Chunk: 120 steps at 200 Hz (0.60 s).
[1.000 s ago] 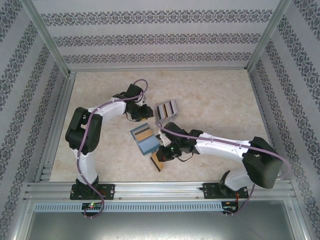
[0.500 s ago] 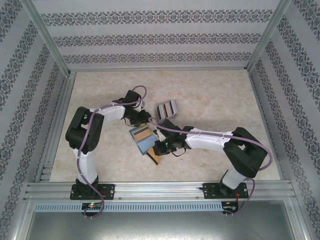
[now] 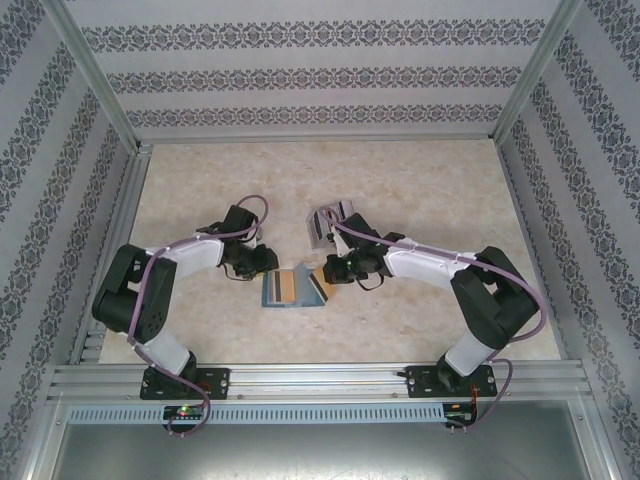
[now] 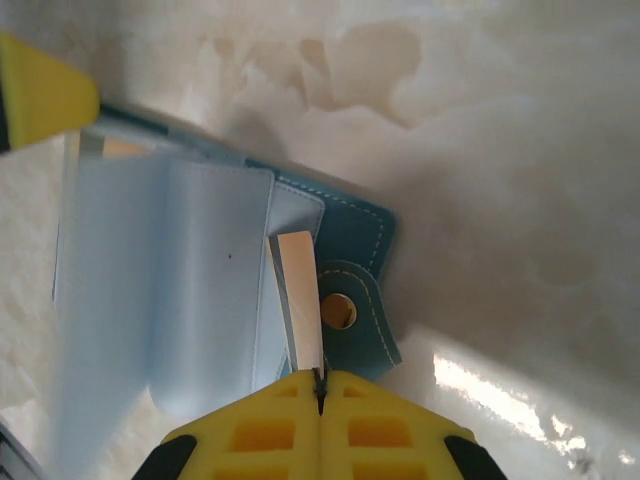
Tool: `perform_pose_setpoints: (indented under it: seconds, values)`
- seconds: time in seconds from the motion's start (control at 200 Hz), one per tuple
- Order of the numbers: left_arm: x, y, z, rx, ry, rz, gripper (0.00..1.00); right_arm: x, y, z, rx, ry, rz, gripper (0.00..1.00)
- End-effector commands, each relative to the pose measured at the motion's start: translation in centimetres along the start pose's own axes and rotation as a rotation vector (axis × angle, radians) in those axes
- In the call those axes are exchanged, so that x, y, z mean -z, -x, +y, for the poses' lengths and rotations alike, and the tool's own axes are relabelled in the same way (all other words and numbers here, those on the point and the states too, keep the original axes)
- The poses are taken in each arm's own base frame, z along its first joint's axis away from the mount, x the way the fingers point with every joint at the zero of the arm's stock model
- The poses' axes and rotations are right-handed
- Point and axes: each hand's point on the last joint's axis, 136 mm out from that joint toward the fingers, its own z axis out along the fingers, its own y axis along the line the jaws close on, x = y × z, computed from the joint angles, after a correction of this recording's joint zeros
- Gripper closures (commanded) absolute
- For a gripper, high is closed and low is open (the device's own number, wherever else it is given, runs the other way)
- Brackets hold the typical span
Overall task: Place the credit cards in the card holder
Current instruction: Rotate the card holder at the center of the table.
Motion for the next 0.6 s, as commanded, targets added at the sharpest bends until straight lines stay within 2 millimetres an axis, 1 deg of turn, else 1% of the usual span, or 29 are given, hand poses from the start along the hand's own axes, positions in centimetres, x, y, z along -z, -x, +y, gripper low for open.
perform_pose_setpoints:
  seconds: [0.0, 0.125, 0.215, 0.3, 0.39, 0.44, 0.49, 0.53, 0.595]
  values:
    - [0.2, -2.3, 2.4, 0.072, 0.063, 0.029, 0.66, -0.2, 0.9, -1.2, 0.015, -0.054, -0.004, 0.99]
    - [0.8, -3.7, 2.5, 0.104, 0.031, 0.022, 0.66, 0.2, 2.2, -1.2, 0.028, -0.067, -0.022, 0.99]
    - [1.1, -4.8, 2.5, 0.120, 0.021, 0.016, 0.66, 1.1, 3.4, -1.1, 0.040, -0.069, -0.046, 0.99]
    - [0.8, -6.1, 2.7, 0.133, 0.014, 0.023, 0.66, 2.6, 4.5, -0.5, 0.068, -0.065, -0.072, 0.99]
    - [0.4, -7.6, 3.3, 0.146, 0.023, 0.038, 0.66, 4.8, 5.3, 1.1, 0.106, -0.036, -0.101, 0.99]
    - [0.2, -8.3, 3.6, 0.153, 0.028, 0.042, 0.66, 5.9, 5.1, 2.0, 0.112, 0.000, -0.103, 0.99]
    - [0.1, -8.9, 4.0, 0.166, 0.034, 0.039, 0.67, 6.9, 4.5, 2.9, 0.111, 0.046, -0.095, 0.99]
    - [0.2, -9.2, 4.2, 0.171, 0.035, 0.032, 0.67, 7.5, 3.4, 3.6, 0.104, 0.091, -0.075, 0.99]
    - [0.7, -9.3, 4.8, 0.172, 0.058, 0.012, 0.66, 8.0, 0.8, 4.1, 0.095, 0.139, -0.020, 0.99]
